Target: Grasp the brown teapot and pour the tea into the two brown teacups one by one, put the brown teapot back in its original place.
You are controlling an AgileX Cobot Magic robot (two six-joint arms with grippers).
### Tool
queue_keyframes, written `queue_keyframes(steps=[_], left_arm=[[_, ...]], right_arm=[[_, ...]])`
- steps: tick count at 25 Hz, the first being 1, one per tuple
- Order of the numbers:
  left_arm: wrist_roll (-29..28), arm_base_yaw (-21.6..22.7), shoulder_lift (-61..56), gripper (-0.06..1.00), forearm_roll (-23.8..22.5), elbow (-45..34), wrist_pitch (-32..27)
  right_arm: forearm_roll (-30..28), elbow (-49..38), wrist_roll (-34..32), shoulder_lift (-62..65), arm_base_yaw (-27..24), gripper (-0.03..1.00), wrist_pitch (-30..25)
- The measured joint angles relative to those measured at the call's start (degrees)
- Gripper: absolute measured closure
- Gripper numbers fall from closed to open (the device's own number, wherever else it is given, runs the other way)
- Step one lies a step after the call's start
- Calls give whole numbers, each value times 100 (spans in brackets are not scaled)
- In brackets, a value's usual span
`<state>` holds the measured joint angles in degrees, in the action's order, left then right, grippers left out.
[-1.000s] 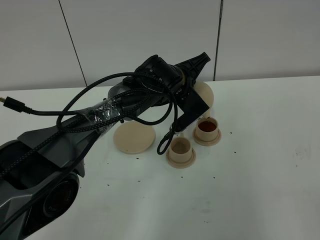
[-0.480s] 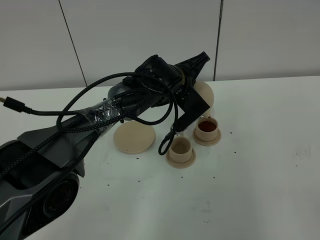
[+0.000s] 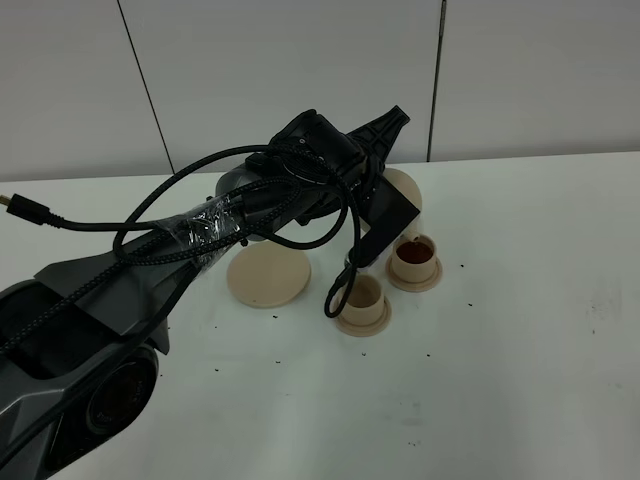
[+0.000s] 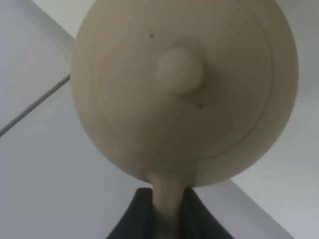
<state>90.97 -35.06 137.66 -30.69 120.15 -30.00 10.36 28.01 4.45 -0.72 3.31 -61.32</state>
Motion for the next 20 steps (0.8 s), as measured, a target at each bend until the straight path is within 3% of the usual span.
queue_keyframes(steps=[14,20], left_arm=[[-787,0,0,78,0,0,-148],[-1503,0,0,78,0,0,-256]], right_arm=[[0,0,0,0,0,72,0],[0,0,0,0,0,72,0]])
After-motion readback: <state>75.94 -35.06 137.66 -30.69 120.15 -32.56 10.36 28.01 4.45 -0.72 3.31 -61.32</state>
